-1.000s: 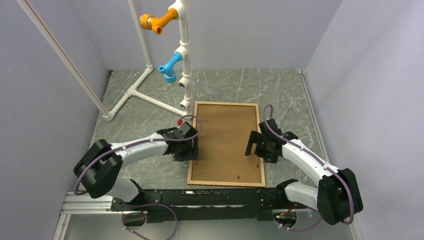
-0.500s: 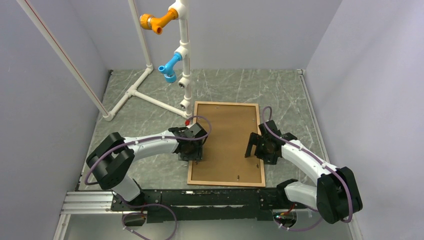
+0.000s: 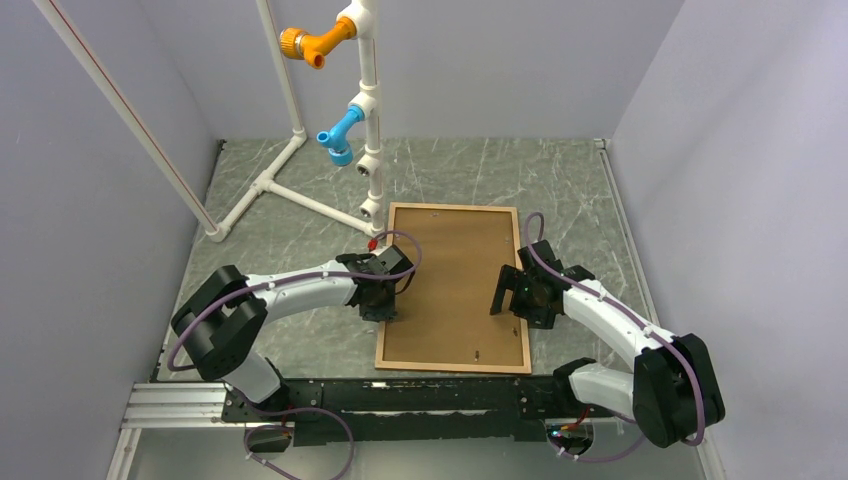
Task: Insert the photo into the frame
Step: Install the photo frame at the center of the board.
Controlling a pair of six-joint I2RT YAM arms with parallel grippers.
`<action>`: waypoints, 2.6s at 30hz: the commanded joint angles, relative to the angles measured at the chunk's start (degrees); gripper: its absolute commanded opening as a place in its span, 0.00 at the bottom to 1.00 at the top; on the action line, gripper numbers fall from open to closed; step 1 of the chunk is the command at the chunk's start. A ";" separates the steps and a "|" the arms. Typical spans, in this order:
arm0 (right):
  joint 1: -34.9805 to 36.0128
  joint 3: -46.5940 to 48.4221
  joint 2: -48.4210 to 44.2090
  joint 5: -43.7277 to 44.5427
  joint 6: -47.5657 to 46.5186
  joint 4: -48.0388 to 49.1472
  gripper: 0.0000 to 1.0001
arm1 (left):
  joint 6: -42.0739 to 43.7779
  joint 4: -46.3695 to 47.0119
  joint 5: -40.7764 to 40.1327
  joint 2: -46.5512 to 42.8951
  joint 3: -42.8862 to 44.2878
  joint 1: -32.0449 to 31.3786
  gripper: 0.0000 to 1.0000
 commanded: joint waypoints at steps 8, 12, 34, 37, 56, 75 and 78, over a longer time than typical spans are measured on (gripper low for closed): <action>-0.12 -0.28 -0.36 -0.75 -0.18 1.58 0.96 | 0.20 0.52 -1.68 -0.50 -0.98 -0.28 0.00; -0.10 -0.11 -0.38 0.28 0.23 1.25 0.98 | -0.28 1.18 -1.05 -2.51 -1.62 -0.05 0.14; 6.55 1.98 3.54 1.88 2.80 0.61 0.99 | 0.93 14.12 13.14 -16.35 -13.12 8.69 0.75; 11.09 2.97 4.76 4.36 4.96 -0.36 0.99 | 1.27 12.89 12.62 -15.54 -12.50 8.77 0.76; 16.77 3.33 -2.72 12.85 9.46 -11.91 0.90 | 2.12 10.10 10.53 -11.80 -11.31 8.70 0.75; 16.43 1.74 1.49 13.56 9.75 -8.80 0.69 | 2.71 10.39 10.98 -11.64 -10.97 8.73 0.75; 16.05 1.70 1.27 13.73 9.68 -8.73 0.57 | 2.74 10.37 11.14 -11.54 -10.88 8.73 0.74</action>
